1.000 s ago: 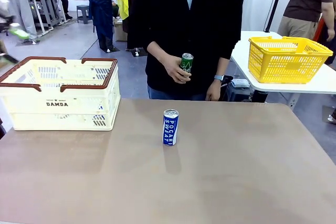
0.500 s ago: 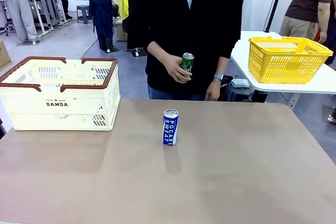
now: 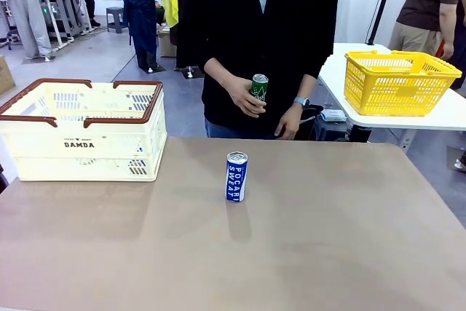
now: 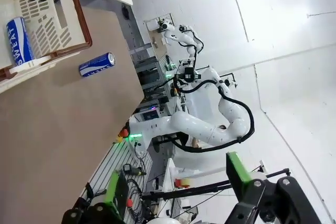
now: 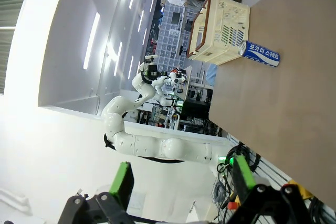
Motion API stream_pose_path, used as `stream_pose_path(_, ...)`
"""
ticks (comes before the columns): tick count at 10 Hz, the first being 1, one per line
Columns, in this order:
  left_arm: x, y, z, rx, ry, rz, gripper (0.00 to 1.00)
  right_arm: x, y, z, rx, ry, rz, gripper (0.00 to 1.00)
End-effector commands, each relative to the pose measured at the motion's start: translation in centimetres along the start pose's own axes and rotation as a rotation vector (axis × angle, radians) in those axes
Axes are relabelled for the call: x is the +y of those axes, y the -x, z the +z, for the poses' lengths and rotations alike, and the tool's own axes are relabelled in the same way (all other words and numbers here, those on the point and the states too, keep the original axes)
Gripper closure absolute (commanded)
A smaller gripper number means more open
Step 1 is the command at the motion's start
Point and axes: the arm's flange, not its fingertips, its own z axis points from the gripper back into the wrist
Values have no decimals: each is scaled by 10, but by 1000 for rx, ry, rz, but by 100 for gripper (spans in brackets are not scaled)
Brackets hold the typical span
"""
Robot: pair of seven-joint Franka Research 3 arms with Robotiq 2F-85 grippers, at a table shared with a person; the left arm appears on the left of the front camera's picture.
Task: Place the drinks into the Shopping basket.
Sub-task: Pick up one drink and place it into the Shopping basket.
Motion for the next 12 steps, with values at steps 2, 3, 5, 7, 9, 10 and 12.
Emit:
stream_pose_path(2,2,5,-2,-3,-4,10,0,7,-4,0,-10,-11,-14,0)
stream_pose_path(3,2,5,-2,-3,-4,10,0,7,-4,0,-10,-11,-14,0)
stream_pose_path(5,2,5,-2,-3,-4,10,0,7,-4,0,-10,-11,-14,0)
stream_pose_path(7,2,5,-2,-3,-4,10,0,7,-4,0,-10,-11,-14,0)
stream_pose_path(9,-37,-6,-35,-31,-74,82,0,7,-4,0,-10,-11,-14,0)
stream_pose_path(10,-72,-10,-88,72,-199,74,0,7,-4,0,-10,-11,-14,0)
stream_pose_path(12,-122,-32,-194,241,-445,65,0,7,-4,0,-10,-11,-14,0)
